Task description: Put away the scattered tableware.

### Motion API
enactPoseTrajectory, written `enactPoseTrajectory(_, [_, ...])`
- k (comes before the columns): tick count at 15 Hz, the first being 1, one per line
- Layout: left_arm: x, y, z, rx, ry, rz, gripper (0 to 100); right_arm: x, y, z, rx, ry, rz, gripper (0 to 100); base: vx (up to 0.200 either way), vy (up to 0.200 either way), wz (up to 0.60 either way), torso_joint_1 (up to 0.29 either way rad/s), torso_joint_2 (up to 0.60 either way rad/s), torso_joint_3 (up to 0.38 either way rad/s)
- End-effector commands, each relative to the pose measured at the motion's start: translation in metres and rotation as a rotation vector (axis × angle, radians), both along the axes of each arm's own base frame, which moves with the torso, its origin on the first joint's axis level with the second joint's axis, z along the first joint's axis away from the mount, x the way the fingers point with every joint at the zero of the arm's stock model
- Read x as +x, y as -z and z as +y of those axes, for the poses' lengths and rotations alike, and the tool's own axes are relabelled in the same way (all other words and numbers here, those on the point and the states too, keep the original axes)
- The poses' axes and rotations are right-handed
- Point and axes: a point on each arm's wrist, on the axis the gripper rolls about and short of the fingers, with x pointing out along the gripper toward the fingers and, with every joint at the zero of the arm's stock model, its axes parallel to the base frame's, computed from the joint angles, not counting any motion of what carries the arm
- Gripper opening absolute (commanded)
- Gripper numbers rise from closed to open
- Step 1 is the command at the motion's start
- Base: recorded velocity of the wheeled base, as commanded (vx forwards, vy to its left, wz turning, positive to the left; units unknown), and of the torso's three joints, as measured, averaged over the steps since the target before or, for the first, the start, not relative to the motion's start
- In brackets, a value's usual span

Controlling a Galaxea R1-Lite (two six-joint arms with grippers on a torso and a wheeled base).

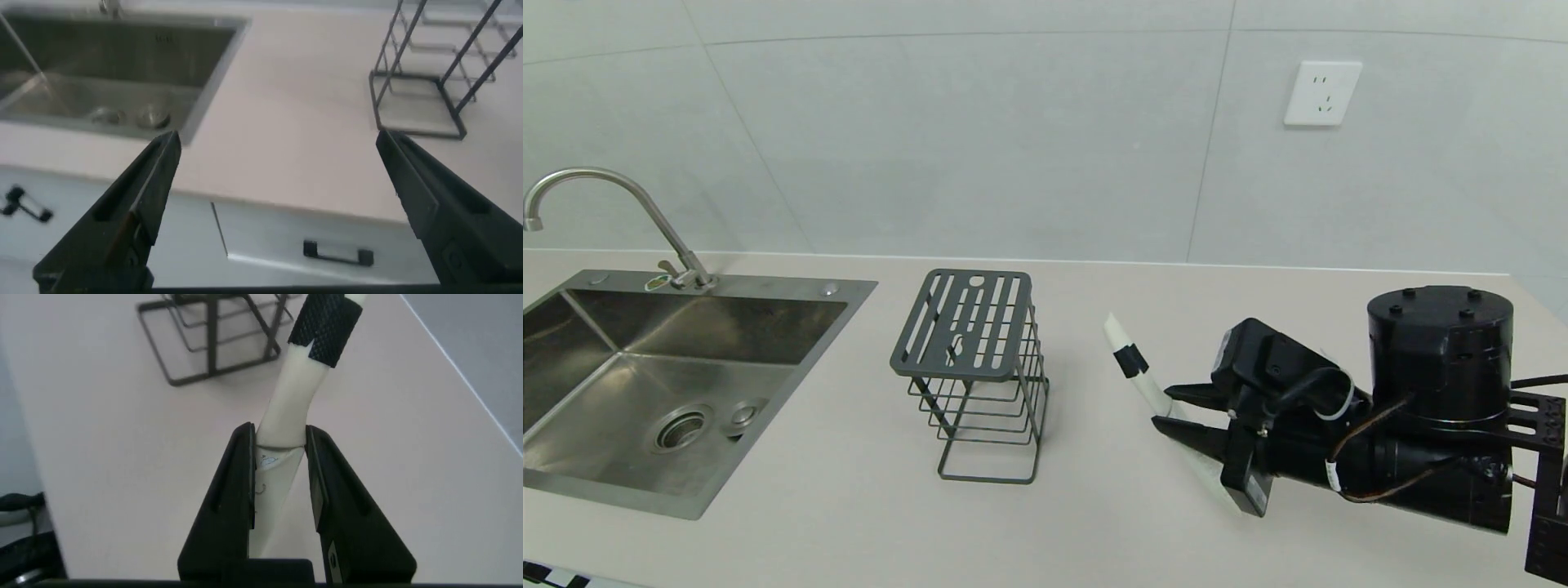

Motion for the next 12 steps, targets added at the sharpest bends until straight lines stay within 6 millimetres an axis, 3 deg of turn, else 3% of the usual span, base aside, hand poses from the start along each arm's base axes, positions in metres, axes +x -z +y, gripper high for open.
enactPoseTrajectory(1, [-0.004, -0.013, -0.001, 0.017, 0.064, -0.102, 100, -0.004, -0.003, 0.001, 0.015, -0.049, -0.001, 0, 0.0, 0.0, 0.0, 0.0, 0.0, 0.0])
enactPoseTrajectory(3, [-0.01, -0.055, -0.005, 0.059, 0.21, -0.144, 100, -0.01, -0.003, 0.004, 0.029, -0.137, 0.017, 0, 0.0, 0.0, 0.0, 0.0, 0.0, 0.0])
enactPoseTrajectory(6, [0.006, -0.11, -0.005, 0.071, 0.37, -0.098, 100, -0.012, -0.01, 0.006, 0.049, -0.158, -0.002, 0, 0.0, 0.0, 0.0, 0.0, 0.0, 0.0])
enactPoseTrajectory(8, [0.025, -0.125, -0.009, 0.103, 0.546, -0.048, 100, -0.016, -0.013, 0.001, 0.059, -0.177, -0.003, 0, 0.0, 0.0, 0.0, 0.0, 0.0, 0.0])
enactPoseTrajectory(12, [0.059, -0.121, -0.024, 0.207, 0.924, 0.083, 100, -0.027, -0.011, -0.01, 0.071, -0.193, 0.017, 0, 0.0, 0.0, 0.0, 0.0, 0.0, 0.0])
